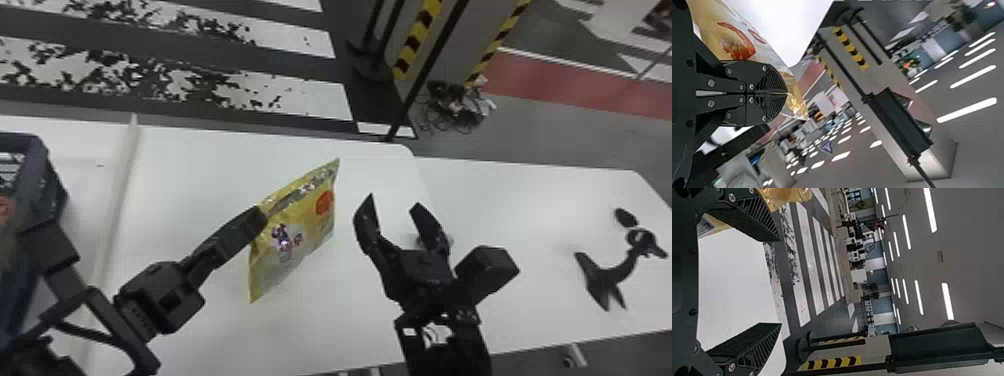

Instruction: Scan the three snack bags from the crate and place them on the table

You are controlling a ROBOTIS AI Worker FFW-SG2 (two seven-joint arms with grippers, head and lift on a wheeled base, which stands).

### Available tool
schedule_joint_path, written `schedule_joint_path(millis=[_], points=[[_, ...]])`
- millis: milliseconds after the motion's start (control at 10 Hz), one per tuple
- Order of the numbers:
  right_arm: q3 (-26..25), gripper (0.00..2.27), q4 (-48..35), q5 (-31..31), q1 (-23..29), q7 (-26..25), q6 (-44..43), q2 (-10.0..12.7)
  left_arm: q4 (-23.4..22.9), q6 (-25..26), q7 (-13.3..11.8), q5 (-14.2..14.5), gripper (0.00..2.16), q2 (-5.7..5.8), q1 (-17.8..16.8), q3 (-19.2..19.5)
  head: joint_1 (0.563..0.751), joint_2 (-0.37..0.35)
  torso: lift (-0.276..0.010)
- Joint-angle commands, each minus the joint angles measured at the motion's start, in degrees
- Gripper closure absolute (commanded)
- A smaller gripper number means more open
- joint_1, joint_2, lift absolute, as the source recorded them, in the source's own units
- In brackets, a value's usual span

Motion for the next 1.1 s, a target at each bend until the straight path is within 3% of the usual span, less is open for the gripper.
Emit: schedule_joint_path(millis=[0,100,400,500,700,1000], points=[[-0.52,0.13,-0.17,0.02,0.27,0.00,0.00,-0.03,6.29,4.65,-2.93,5.23,1.90,-1.41,-3.92,0.09,0.695,-0.350,-0.062],[-1.05,0.13,-0.17,0.02,0.36,0.00,0.00,-0.12,11.30,7.46,-5.04,7.34,1.90,-2.11,-7.08,0.27,0.695,-0.350,-0.062],[-1.75,0.13,0.35,-0.16,0.27,0.00,0.18,-0.39,22.90,9.40,-6.27,6.90,1.90,-2.61,-12.79,1.41,0.695,-0.350,-0.062],[-1.57,0.13,0.71,-0.16,0.01,0.00,0.18,-0.39,24.66,9.22,-6.45,5.49,1.90,-2.61,-13.41,1.94,0.695,-0.350,-0.062],[-1.31,0.13,0.97,-0.16,-0.43,0.00,0.18,-0.56,25.63,9.22,-6.01,0.66,1.89,-2.61,-14.64,2.03,0.695,-0.350,-0.062],[-1.13,0.13,1.23,-0.34,-0.43,0.00,0.35,-1.09,26.77,7.46,-3.63,-11.91,1.75,-2.61,-17.80,0.89,0.695,-0.350,-0.062]])
